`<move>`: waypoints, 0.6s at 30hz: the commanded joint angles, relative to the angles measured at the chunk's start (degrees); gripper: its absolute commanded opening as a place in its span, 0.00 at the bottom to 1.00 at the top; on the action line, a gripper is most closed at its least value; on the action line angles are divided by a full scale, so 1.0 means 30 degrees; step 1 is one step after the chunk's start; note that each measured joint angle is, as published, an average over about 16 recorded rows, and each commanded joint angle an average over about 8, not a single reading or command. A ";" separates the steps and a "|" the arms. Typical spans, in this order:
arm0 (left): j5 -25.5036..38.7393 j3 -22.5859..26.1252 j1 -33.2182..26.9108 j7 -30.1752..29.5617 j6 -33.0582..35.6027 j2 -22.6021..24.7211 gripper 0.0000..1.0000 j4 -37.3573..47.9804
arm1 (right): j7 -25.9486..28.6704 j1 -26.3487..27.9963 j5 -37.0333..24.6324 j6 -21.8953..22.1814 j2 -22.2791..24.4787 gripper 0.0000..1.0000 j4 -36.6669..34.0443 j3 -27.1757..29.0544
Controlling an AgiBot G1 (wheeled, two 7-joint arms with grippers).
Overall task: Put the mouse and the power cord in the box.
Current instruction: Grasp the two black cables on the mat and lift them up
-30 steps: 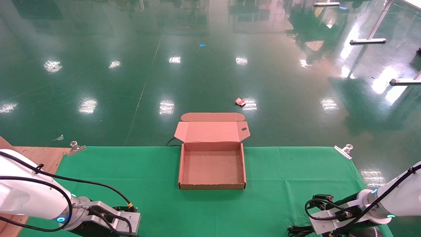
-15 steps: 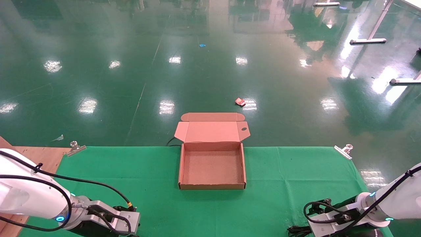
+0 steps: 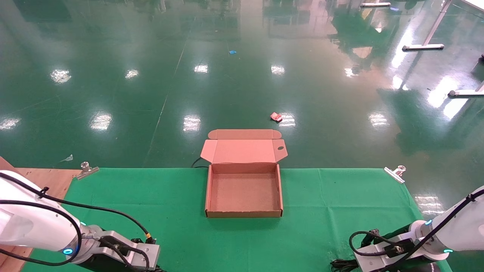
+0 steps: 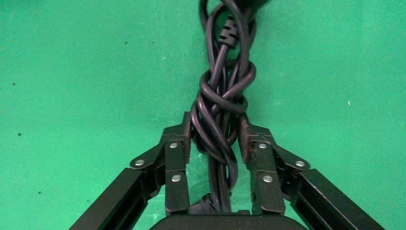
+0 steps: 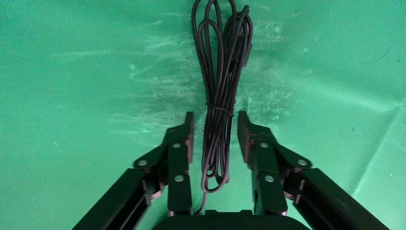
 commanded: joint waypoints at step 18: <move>0.0018 0.0015 -0.0541 0.0292 0.0878 -0.0240 0.00 0.0095 | -0.0071 0.0371 0.0182 -0.0882 0.0234 0.00 0.0069 0.0128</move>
